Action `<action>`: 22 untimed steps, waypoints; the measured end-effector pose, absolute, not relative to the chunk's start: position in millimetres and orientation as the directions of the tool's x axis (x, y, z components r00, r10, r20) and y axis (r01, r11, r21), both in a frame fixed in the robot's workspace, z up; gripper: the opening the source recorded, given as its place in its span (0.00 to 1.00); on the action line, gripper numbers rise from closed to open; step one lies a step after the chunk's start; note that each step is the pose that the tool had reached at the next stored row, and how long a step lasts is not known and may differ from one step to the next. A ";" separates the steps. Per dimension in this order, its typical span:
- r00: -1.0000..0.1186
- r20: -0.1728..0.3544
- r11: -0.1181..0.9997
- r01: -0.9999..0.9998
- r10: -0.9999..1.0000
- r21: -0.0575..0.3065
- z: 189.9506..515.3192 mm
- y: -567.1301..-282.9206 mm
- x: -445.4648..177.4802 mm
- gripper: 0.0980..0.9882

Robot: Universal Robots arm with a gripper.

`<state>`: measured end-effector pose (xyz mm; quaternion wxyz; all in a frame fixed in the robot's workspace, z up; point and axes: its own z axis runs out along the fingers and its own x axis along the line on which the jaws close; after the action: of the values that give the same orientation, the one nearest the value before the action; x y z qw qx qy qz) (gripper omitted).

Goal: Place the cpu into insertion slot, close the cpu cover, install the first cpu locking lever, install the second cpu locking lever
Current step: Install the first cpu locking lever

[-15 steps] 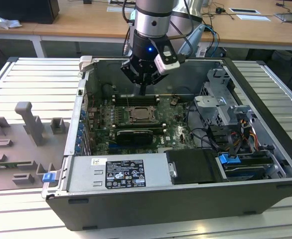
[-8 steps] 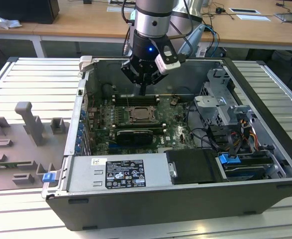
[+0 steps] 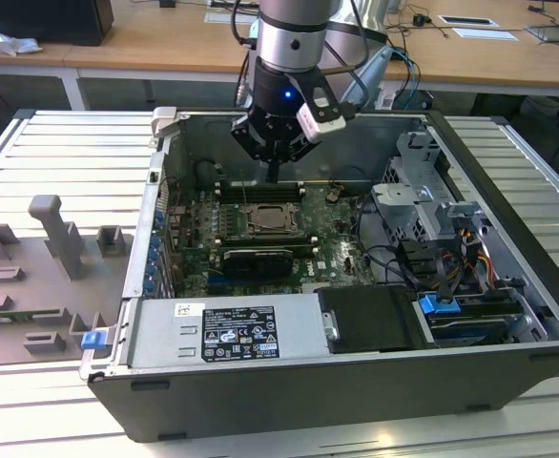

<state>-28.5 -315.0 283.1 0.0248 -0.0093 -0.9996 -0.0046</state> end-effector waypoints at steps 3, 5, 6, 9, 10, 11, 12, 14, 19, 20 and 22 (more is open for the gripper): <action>-0.999 0.050 1.000 0.018 0.018 0.009 283.1 -315.0 -30.2 0.01; -0.999 0.050 1.000 0.018 0.017 0.009 283.1 -315.0 -31.0 0.01; -0.999 0.050 1.000 0.018 0.017 0.009 283.1 -315.0 -31.5 0.01; -0.999 0.050 1.000 0.018 0.017 0.009 283.1 -315.0 -33.6 0.01; -0.999 0.050 1.000 0.018 0.017 0.009 283.0 -315.0 -34.7 0.01; -0.999 0.050 1.000 0.018 0.017 0.009 283.0 -315.0 -35.4 0.01; -0.999 0.050 1.000 0.018 0.017 0.009 283.0 -315.0 -36.0 0.01; -0.999 0.050 1.000 0.018 0.017 0.009 283.0 -315.0 -38.1 0.01; -0.999 0.049 1.000 0.018 0.017 0.009 282.8 -315.0 -46.2 0.01; -0.999 0.049 1.000 0.018 0.017 0.009 282.7 -315.0 -47.5 0.01; -0.999 0.048 1.000 0.018 0.017 0.009 282.2 -315.0 -51.6 0.01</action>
<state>-51.6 -315.0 282.2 0.0239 -0.0088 -0.9997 -0.0046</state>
